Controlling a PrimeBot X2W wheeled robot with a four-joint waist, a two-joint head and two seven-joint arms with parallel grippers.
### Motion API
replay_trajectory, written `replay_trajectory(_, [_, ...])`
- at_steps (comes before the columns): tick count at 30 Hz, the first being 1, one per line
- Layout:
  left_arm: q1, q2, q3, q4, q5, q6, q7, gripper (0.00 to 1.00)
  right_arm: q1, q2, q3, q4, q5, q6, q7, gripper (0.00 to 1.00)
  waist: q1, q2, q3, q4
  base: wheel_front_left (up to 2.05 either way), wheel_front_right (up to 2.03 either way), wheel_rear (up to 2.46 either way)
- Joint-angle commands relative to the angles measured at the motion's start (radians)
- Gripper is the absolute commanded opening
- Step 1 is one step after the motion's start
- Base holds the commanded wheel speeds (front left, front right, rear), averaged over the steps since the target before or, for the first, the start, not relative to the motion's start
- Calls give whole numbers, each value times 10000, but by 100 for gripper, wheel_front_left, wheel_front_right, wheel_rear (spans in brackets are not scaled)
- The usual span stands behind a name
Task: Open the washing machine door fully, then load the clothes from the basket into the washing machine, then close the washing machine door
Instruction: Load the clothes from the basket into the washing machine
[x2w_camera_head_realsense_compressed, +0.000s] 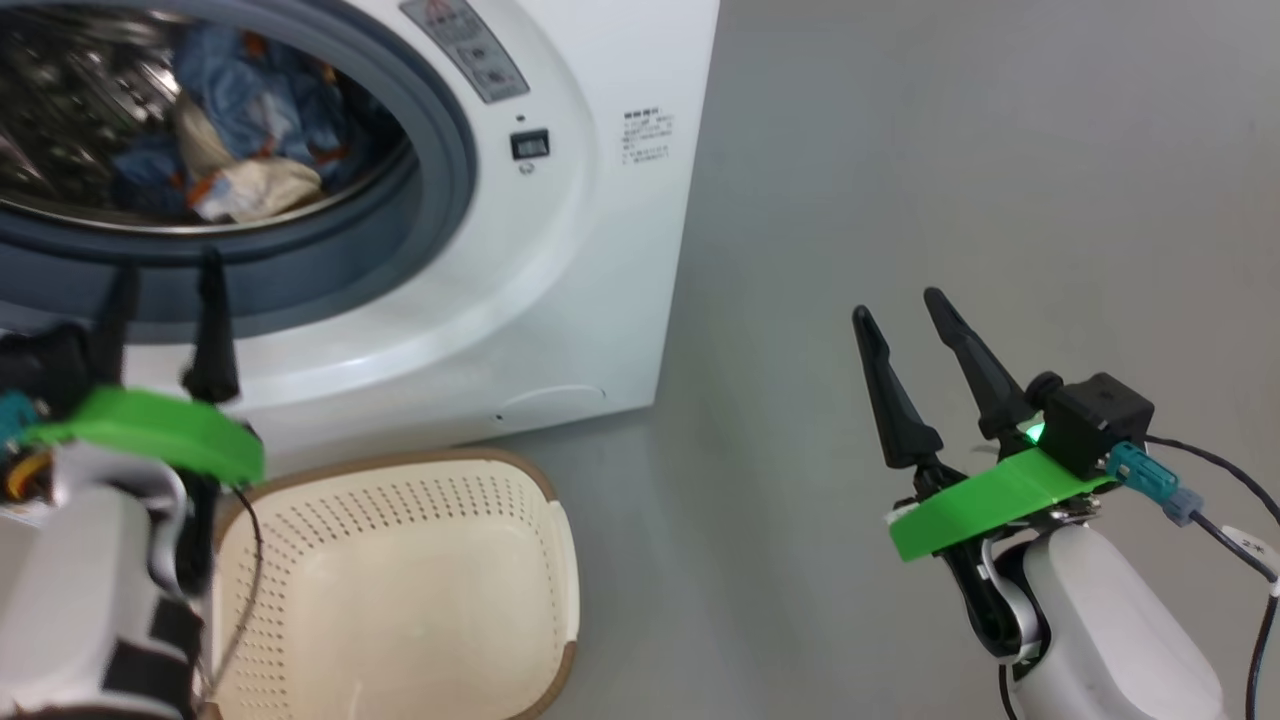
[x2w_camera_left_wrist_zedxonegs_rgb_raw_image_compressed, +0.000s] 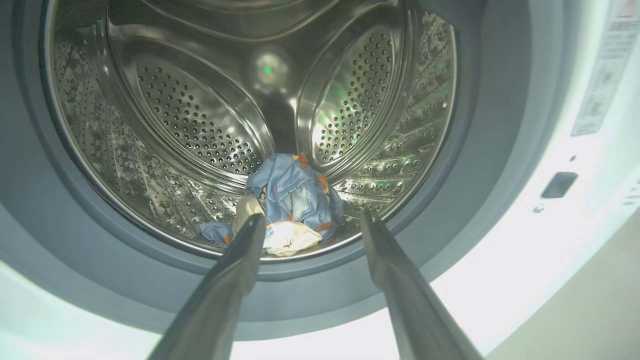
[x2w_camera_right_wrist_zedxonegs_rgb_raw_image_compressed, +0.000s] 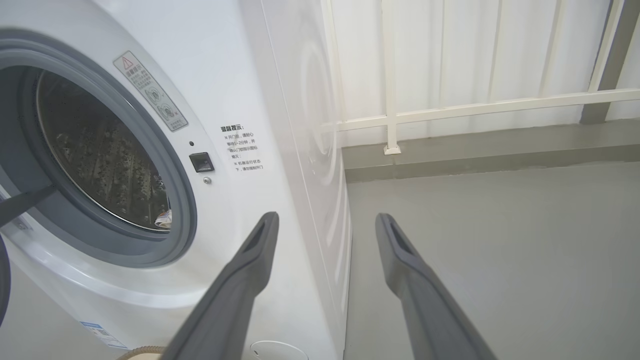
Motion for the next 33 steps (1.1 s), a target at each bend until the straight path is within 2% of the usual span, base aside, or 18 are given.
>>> replay_trajectory(1, [385, 264, 373, -575, 100, -34, -64, 100, 170, -54, 86, -166, 129, 46, -80, 100, 1, 0, -600, 310, 0, 0, 0])
replay_trajectory(14, [3245, -170, 1325, -3073, 304, -20, -64, 100, 687, -356, -7, -116, 389, 46, -80, 100, 1, 0, -1474, 825, 0, 0, 0])
replay_trajectory(23, [4348, -519, 1446, -3831, 426, 32, -64, 100, 1049, -529, -137, -130, 489, 46, -80, 100, 1, 0, -1811, 1171, 0, 0, 0])
replay_trajectory(33, [5450, -646, 1438, -4704, -175, -17, -64, 100, 1358, -716, -189, -145, 557, 46, -80, 100, 1, 0, -2054, 1313, 0, 0, 0])
